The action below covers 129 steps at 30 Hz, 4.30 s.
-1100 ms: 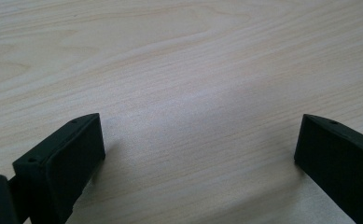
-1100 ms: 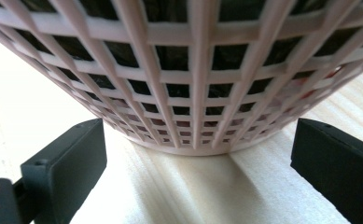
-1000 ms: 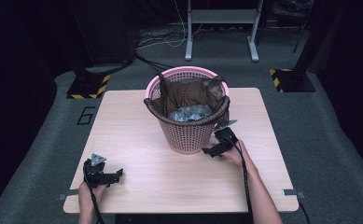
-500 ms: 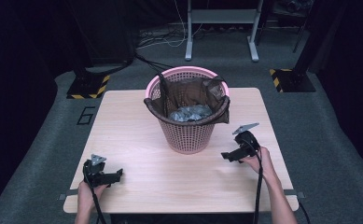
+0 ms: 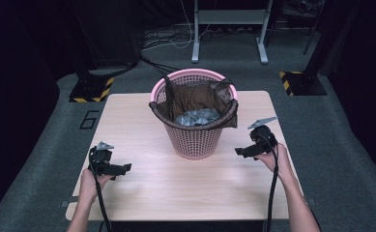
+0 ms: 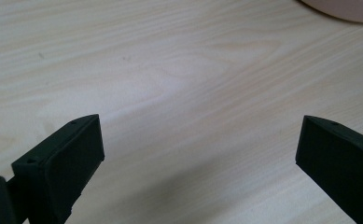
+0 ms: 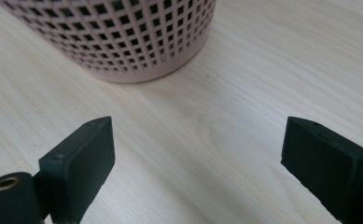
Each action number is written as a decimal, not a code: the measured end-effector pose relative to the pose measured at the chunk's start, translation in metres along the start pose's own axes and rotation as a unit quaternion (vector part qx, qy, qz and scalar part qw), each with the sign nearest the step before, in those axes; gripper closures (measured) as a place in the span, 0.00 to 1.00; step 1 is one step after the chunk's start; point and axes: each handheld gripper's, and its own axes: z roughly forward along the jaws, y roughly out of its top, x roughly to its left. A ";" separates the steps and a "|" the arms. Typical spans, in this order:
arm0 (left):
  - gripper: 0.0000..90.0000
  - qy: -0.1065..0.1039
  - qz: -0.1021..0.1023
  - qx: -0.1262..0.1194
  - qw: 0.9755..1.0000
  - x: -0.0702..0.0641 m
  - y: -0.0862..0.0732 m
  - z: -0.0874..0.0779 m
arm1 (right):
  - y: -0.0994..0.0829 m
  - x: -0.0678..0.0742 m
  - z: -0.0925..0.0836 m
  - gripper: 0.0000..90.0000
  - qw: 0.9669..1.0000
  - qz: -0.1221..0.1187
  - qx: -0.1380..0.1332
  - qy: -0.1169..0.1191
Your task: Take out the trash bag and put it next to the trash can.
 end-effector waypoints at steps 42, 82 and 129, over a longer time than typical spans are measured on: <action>0.04 -0.067 0.048 -0.024 0.996 -0.006 0.192 -0.037 | 0.121 -0.030 -0.079 0.21 0.997 0.022 -0.059 -0.038; 0.74 -0.036 0.133 -0.053 0.989 -0.068 0.305 0.011 | 0.193 -0.035 -0.039 0.63 0.996 0.020 -0.079 -0.029; 0.41 -0.125 0.161 -0.087 0.975 -0.091 0.284 -0.015 | 0.209 0.044 -0.091 1.00 0.987 -0.055 -0.154 0.007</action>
